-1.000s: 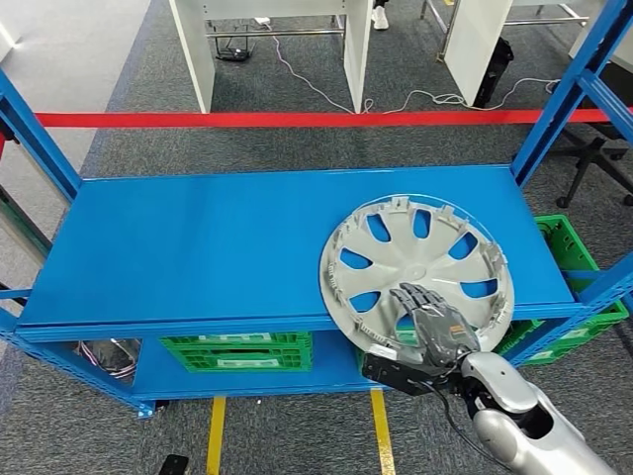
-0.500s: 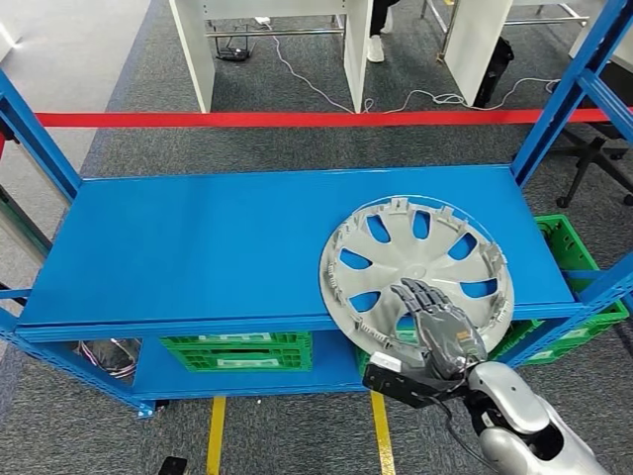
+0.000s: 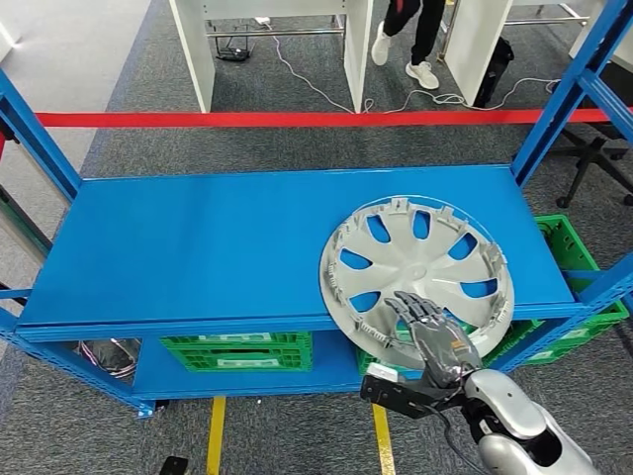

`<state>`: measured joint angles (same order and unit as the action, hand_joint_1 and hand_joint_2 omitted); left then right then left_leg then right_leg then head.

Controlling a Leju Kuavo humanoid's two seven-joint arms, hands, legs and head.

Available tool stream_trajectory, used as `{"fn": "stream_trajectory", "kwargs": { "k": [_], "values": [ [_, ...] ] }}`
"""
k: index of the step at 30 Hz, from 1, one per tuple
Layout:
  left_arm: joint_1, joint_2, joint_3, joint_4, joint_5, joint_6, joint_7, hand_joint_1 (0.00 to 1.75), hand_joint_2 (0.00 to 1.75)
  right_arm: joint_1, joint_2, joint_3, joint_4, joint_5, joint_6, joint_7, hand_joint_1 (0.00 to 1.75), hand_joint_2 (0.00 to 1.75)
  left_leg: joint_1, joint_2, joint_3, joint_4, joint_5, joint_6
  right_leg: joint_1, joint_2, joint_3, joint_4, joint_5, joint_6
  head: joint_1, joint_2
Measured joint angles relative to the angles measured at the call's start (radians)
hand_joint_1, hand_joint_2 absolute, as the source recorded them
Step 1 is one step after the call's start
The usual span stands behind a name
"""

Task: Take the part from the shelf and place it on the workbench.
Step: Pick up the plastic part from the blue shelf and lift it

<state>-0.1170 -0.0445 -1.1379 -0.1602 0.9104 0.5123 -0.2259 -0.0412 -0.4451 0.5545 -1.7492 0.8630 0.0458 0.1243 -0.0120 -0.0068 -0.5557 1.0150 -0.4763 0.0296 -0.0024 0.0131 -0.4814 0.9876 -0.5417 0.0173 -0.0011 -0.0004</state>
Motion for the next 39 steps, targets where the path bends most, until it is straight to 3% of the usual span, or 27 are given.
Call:
{"fn": "stream_trajectory", "kwargs": {
  "k": [29, 30, 31, 34, 35, 39],
  "values": [
    [-0.011, -0.003, -0.039, 0.0, -0.009, 0.0, 0.028, 0.0, 1.75, -0.07, 0.029, 0.013, 0.189, 0.017, 0.022, 0.049, 0.0, 1.75, 0.0, 0.0, 0.0, 0.0, 0.0, 0.0, 0.0, 0.0, 0.0, 0.0, 0.0, 0.0, 0.0, 0.0],
    [-0.012, -0.004, -0.039, 0.0, -0.009, 0.0, 0.029, 0.0, 1.75, -0.074, 0.029, 0.013, 0.197, 0.017, 0.024, 0.05, 0.09, 1.75, 0.0, 0.0, 0.0, 0.0, 0.0, 0.0, 0.0, 0.0, 0.0, 0.0, 0.0, 0.0, 0.0, 0.0],
    [-0.012, -0.004, -0.039, 0.0, -0.009, 0.0, 0.029, 0.0, 1.75, -0.079, 0.029, 0.013, 0.206, 0.017, 0.027, 0.051, 0.32, 1.75, 0.0, 0.0, 0.0, 0.0, 0.0, 0.0, 0.0, 0.0, 0.0, 0.0, 0.0, 0.0, 0.0, 0.0],
    [-0.013, -0.004, -0.039, 0.0, -0.009, 0.0, 0.029, 0.0, 1.75, -0.092, 0.029, 0.014, 0.23, 0.018, 0.031, 0.051, 1.49, 1.75, 0.0, 0.0, 0.0, 0.0, 0.001, 0.0, 0.0, 0.0, 0.001, 0.0, 0.0, 0.0, 0.0, 0.0],
    [-0.013, -0.005, -0.04, 0.0, -0.008, 0.0, 0.029, 0.0, 1.75, -0.096, 0.029, 0.014, 0.236, 0.018, 0.032, 0.051, 1.7, 1.75, 0.0, 0.0, 0.0, 0.0, 0.001, 0.0, 0.0, 0.0, 0.001, 0.0, 0.001, 0.0, 0.0, 0.0],
    [-0.015, -0.006, -0.04, 0.0, -0.003, 0.0, 0.029, 0.0, 1.75, -0.11, 0.031, 0.02, 0.253, 0.026, 0.033, 0.048, 1.75, 1.75, 0.0, 0.0, 0.001, 0.0, 0.001, 0.0, 0.0, 0.0, -0.001, 0.0, 0.001, 0.001, 0.0, 0.0]
  ]
}}
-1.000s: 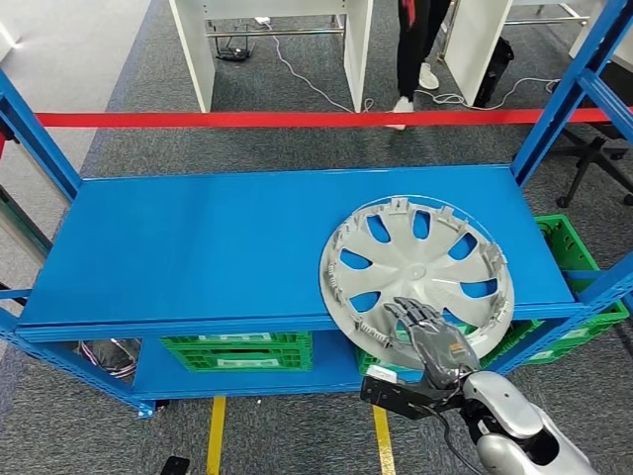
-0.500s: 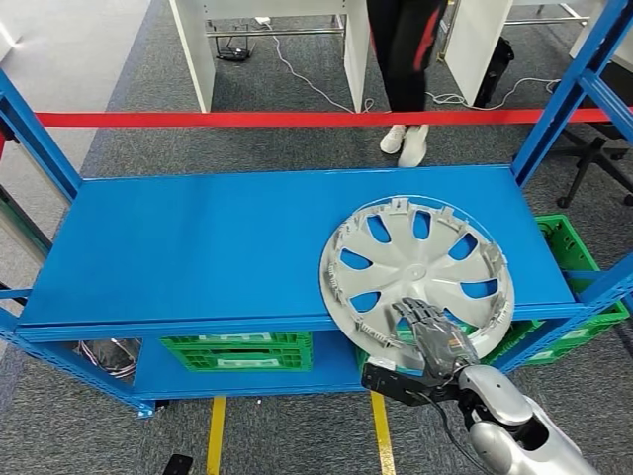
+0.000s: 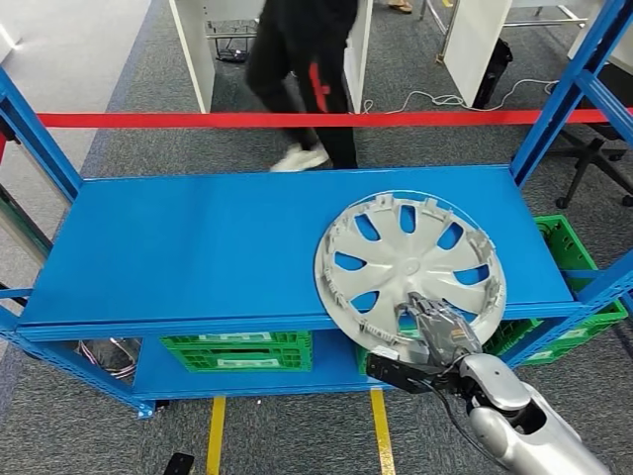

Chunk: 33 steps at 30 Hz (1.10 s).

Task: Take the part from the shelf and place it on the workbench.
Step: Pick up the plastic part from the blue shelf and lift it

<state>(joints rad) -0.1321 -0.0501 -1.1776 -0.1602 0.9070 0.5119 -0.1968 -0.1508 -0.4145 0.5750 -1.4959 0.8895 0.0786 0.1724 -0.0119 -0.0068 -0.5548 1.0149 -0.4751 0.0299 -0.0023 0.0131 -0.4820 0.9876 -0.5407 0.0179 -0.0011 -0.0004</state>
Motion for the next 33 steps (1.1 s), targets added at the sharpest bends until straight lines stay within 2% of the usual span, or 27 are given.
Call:
{"fn": "stream_trajectory", "kwargs": {
  "k": [6, 13, 24, 30, 33],
  "values": [
    [-0.001, 0.0, 0.0, 0.0, 0.006, 0.0, 0.0, 0.0, 1.75, -0.017, 0.009, 0.011, 0.014, 0.023, -0.005, 0.002, 1.75, 1.75, 0.0, 0.0, 0.001, 0.0, 0.0, 0.0, 0.0, 0.0, -0.006, 0.0, 0.0, 0.0, 0.0, 0.0],
    [0.0, 0.0, 0.0, 0.0, 0.031, -0.018, -0.014, 0.0, 1.75, -0.013, 0.013, 0.021, 0.007, 0.072, -0.039, 0.006, 1.75, 1.75, 0.0, 0.0, 0.001, 0.0, 0.001, 0.001, 0.0, 0.0, 0.003, 0.0, 0.002, 0.0, 0.0, 0.0],
    [0.022, 0.005, 0.046, 0.002, 0.142, -0.126, -0.122, 0.0, 1.75, 0.108, 0.012, 0.01, -0.162, 0.128, -0.142, -0.027, 1.75, 1.75, 0.0, 0.0, -0.001, 0.0, 0.001, 0.001, 0.0, -0.001, -0.001, 0.0, 0.001, 0.0, 0.0, 0.0],
    [0.037, 0.006, 0.089, 0.005, 0.2, -0.166, -0.177, 0.0, 1.75, 0.215, 0.017, -0.004, -0.294, 0.206, -0.301, -0.107, 1.75, 1.75, 0.0, -0.001, -0.003, 0.0, 0.001, 0.001, 0.0, -0.001, -0.002, 0.0, 0.001, -0.001, 0.0, 0.0],
    [0.041, 0.007, 0.106, 0.008, 0.222, -0.169, -0.196, 0.0, 1.75, 0.273, 0.03, -0.008, -0.365, 0.247, -0.435, -0.171, 1.75, 1.75, 0.0, -0.002, -0.004, 0.0, 0.001, 0.001, 0.0, -0.002, -0.003, 0.0, 0.0, -0.001, 0.0, 0.0]
  ]
}}
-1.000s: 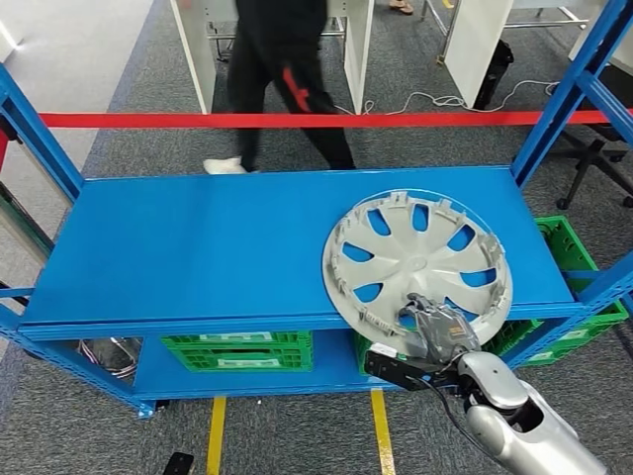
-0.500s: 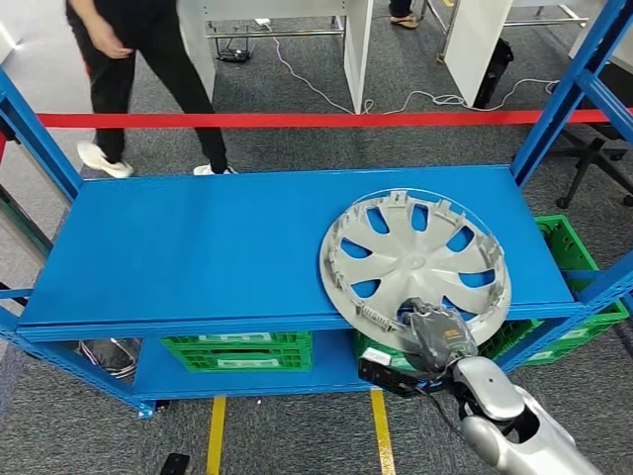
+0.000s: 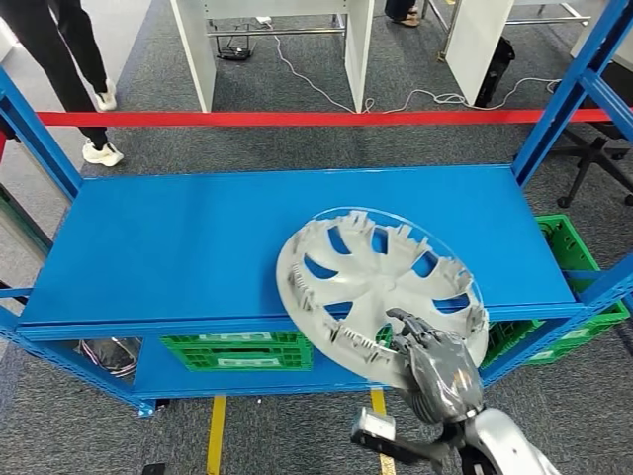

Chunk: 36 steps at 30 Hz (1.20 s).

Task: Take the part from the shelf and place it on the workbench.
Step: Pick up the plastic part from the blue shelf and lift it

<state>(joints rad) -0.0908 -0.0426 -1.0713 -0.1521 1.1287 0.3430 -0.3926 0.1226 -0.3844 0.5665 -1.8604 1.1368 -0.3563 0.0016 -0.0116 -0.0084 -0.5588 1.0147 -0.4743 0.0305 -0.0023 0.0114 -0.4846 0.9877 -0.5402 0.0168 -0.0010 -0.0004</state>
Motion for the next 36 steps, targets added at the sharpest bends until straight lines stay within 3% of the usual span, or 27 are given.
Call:
{"fn": "stream_trajectory", "kwargs": {
  "k": [4, 14, 18, 20, 25, 29, 33, 34, 36],
  "values": [
    [0.002, 0.001, 0.009, 0.003, 0.006, 0.006, -0.011, 0.0, 1.75, 0.06, 0.019, 0.004, -0.08, 0.032, -0.143, -0.052, 1.75, 1.75, 0.0, 0.0, -0.001, 0.0, 0.0, 0.0, 0.0, 0.0, -0.001, 0.0, 0.0, 0.0, 0.0, 0.0],
    [0.002, 0.002, 0.021, 0.004, 0.007, 0.007, -0.019, 0.0, 1.75, 0.098, 0.028, 0.01, -0.137, 0.035, -0.17, -0.065, 1.75, 1.75, 0.0, 0.0, 0.0, 0.0, 0.0, 0.0, 0.0, 0.0, -0.01, 0.0, -0.001, 0.0, 0.0, 0.0],
    [0.002, 0.003, 0.024, 0.004, 0.022, 0.002, -0.055, 0.0, 1.75, 0.115, 0.043, 0.009, -0.155, -0.003, -0.278, -0.145, 1.75, 1.75, 0.0, 0.0, 0.0, 0.0, 0.0, 0.0, 0.0, 0.0, -0.008, 0.0, -0.001, 0.0, 0.0, 0.0],
    [0.001, 0.003, 0.027, 0.004, 0.039, -0.005, -0.082, 0.0, 1.75, 0.132, 0.064, 0.003, -0.169, -0.085, -0.311, -0.244, 1.75, 1.75, 0.0, 0.0, 0.0, 0.0, -0.001, 0.0, 0.0, 0.0, -0.006, 0.0, -0.001, 0.0, 0.0, 0.0],
    [-0.018, 0.004, 0.033, 0.004, 0.063, 0.001, -0.128, 0.0, 1.75, 0.158, 0.131, -0.017, -0.176, -0.441, -0.315, -0.491, 1.75, 1.75, -0.002, 0.0, -0.001, 0.003, -0.002, 0.001, -0.001, 0.0, -0.005, -0.001, -0.001, 0.001, -0.001, 0.0],
    [-0.028, 0.004, 0.036, 0.004, 0.062, 0.03, -0.143, 0.0, 1.75, 0.176, 0.162, -0.01, -0.18, -0.695, -0.263, -0.579, 1.75, 1.75, -0.004, 0.0, -0.001, 0.004, -0.004, 0.003, -0.004, 0.0, -0.005, -0.001, -0.001, 0.004, 0.0, 0.0],
    [-0.023, 0.008, 0.026, 0.006, 0.048, 0.065, -0.138, 0.0, 1.75, 0.204, 0.199, -0.011, -0.18, -0.796, -0.201, -0.649, 1.75, 1.75, -0.006, 0.0, 0.0, -0.004, 0.004, 0.014, -0.008, 0.001, -0.001, -0.001, 0.0, 0.015, -0.001, 0.0],
    [-0.022, 0.009, 0.021, 0.006, 0.043, 0.073, -0.134, 0.0, 1.75, 0.208, 0.205, -0.011, -0.18, -0.806, -0.192, -0.663, 1.75, 1.75, -0.004, 0.001, 0.0, -0.01, 0.01, 0.018, -0.008, 0.0, -0.006, 0.008, -0.009, 0.019, 0.0, 0.0],
    [-0.021, 0.01, 0.012, 0.008, 0.035, 0.087, -0.126, 0.0, 1.75, 0.211, 0.213, -0.011, -0.18, -0.824, -0.175, -0.683, 1.75, 1.75, 0.001, 0.003, -0.003, -0.02, 0.019, 0.024, -0.008, -0.002, -0.042, 0.082, -0.065, 0.023, 0.002, 0.0]
  ]
}}
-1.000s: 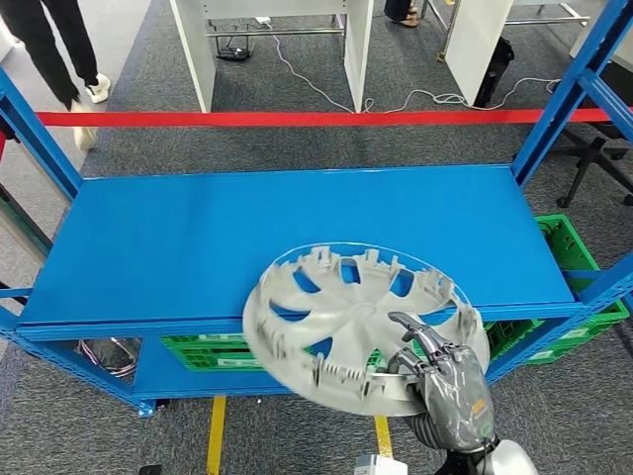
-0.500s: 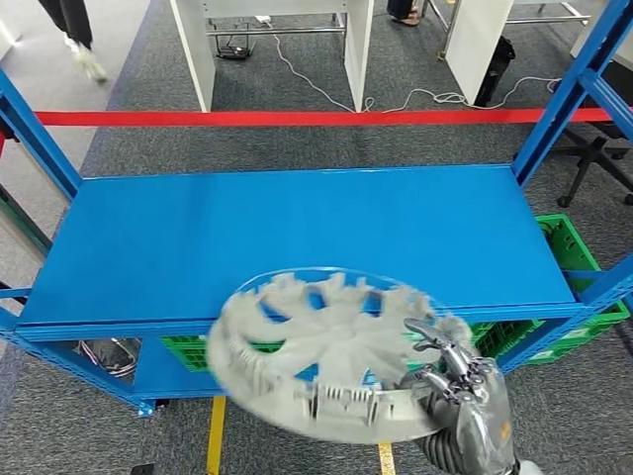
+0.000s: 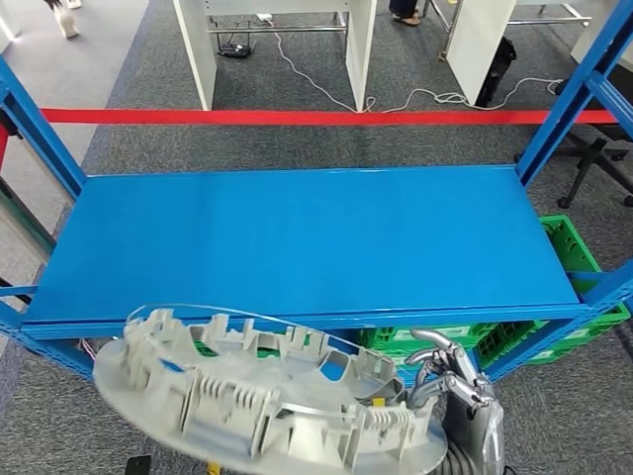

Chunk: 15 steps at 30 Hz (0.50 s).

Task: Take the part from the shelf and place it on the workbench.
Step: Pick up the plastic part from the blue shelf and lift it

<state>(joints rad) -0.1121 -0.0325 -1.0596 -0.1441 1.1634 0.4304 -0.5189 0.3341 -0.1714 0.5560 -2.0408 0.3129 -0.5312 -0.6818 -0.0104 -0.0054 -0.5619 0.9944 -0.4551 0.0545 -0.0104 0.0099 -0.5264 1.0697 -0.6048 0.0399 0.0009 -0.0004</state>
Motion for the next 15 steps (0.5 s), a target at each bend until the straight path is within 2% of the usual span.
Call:
{"fn": "stream_trajectory", "kwargs": {
  "k": [2, 3, 4, 5, 6, 7, 8, 9, 10, 12, 13, 14, 15],
  "values": [
    [0.003, 0.001, -0.011, 0.002, -0.005, 0.012, 0.005, 0.0, 1.75, 0.0, 0.006, 0.0, 0.0, -0.015, 0.016, -0.008, 1.75, 1.75, 0.0, 0.002, -0.006, 0.0, 0.003, 0.001, -0.002, -0.002, -0.057, 0.128, -0.063, 0.004, 0.002, 0.0],
    [0.005, 0.002, -0.017, 0.003, -0.008, 0.018, 0.008, 0.0, 1.75, 0.0, 0.01, 0.0, 0.0, -0.02, 0.022, -0.01, 1.75, 1.75, 0.0, 0.003, -0.009, 0.001, 0.004, 0.001, -0.002, -0.002, -0.073, 0.169, -0.07, 0.005, 0.002, 0.0],
    [0.006, 0.002, -0.022, 0.003, -0.012, 0.023, 0.012, 0.0, 1.75, -0.001, 0.013, 0.0, 0.0, -0.022, 0.027, -0.01, 1.75, 1.75, 0.0, 0.003, -0.011, 0.001, 0.006, -0.001, -0.003, -0.003, -0.075, 0.178, -0.059, 0.006, 0.002, 0.0],
    [0.007, 0.003, -0.028, 0.004, -0.016, 0.029, 0.015, 0.0, 1.75, -0.003, 0.016, 0.0, 0.0, -0.021, 0.029, -0.01, 1.75, 1.75, 0.001, 0.001, -0.013, 0.003, 0.008, -0.003, -0.004, -0.003, -0.057, 0.145, -0.03, 0.006, 0.002, 0.0],
    [0.008, 0.003, -0.033, 0.004, -0.019, 0.035, 0.019, 0.0, 1.75, -0.006, 0.019, 0.0, 0.001, -0.019, 0.03, -0.01, 1.75, 1.75, 0.002, -0.003, -0.014, 0.005, 0.01, -0.007, -0.005, 0.0, -0.025, 0.084, 0.007, 0.005, 0.002, 0.0],
    [0.008, 0.003, -0.039, 0.005, -0.022, 0.039, 0.022, 0.0, 1.75, -0.008, 0.021, 0.0, 0.002, -0.016, 0.031, -0.011, 1.75, 1.75, 0.002, -0.007, -0.017, 0.007, 0.012, -0.011, -0.007, 0.012, 0.011, 0.019, 0.03, 0.004, 0.002, 0.0],
    [0.007, 0.004, -0.044, 0.005, -0.024, 0.043, 0.025, 0.0, 1.75, -0.01, 0.024, 0.001, 0.005, -0.014, 0.033, -0.011, 1.75, 1.75, 0.002, -0.013, -0.022, 0.01, 0.015, -0.017, -0.008, 0.027, 0.04, -0.034, 0.047, 0.002, 0.001, 0.0],
    [0.007, 0.004, -0.047, 0.005, -0.025, 0.046, 0.029, 0.0, 1.75, -0.011, 0.026, 0.001, 0.008, -0.013, 0.035, -0.011, 1.75, 1.75, 0.001, -0.018, -0.028, 0.013, 0.021, -0.024, -0.008, 0.039, 0.056, -0.065, 0.051, -0.001, 0.002, 0.0],
    [0.007, 0.004, -0.051, 0.005, -0.027, 0.049, 0.034, 0.0, 1.75, -0.012, 0.028, 0.001, 0.013, -0.012, 0.037, -0.011, 1.75, 1.75, 0.001, -0.024, -0.034, 0.015, 0.028, -0.031, -0.007, 0.046, 0.059, -0.073, 0.049, -0.004, 0.001, 0.0],
    [0.01, 0.006, -0.06, 0.007, -0.032, 0.053, 0.045, 0.0, 1.75, -0.012, 0.032, 0.002, 0.023, -0.012, 0.039, -0.011, 1.75, 1.75, 0.002, -0.038, -0.045, 0.018, 0.039, -0.045, -0.006, 0.032, 0.048, -0.072, 0.058, -0.014, 0.002, 0.0],
    [0.012, 0.008, -0.065, 0.009, -0.036, 0.055, 0.05, 0.0, 1.75, -0.013, 0.033, 0.002, 0.027, -0.012, 0.04, -0.011, 1.75, 1.75, 0.003, -0.037, -0.052, 0.027, 0.029, -0.051, -0.007, 0.021, 0.039, -0.072, 0.063, -0.024, 0.0, 0.0],
    [0.014, 0.009, -0.07, 0.011, -0.038, 0.058, 0.053, 0.0, 1.75, -0.013, 0.035, 0.002, 0.03, -0.012, 0.041, -0.011, 1.75, 1.75, 0.004, -0.033, -0.062, 0.05, 0.004, -0.057, -0.008, 0.01, 0.032, -0.073, 0.069, -0.034, -0.001, 0.0],
    [0.015, 0.01, -0.074, 0.012, -0.041, 0.059, 0.055, 0.0, 1.75, -0.014, 0.037, 0.002, 0.033, -0.012, 0.041, -0.011, 1.75, 1.75, 0.006, -0.025, -0.078, 0.093, -0.036, -0.063, -0.009, -0.002, 0.023, -0.074, 0.076, -0.043, -0.003, 0.0]
  ]
}}
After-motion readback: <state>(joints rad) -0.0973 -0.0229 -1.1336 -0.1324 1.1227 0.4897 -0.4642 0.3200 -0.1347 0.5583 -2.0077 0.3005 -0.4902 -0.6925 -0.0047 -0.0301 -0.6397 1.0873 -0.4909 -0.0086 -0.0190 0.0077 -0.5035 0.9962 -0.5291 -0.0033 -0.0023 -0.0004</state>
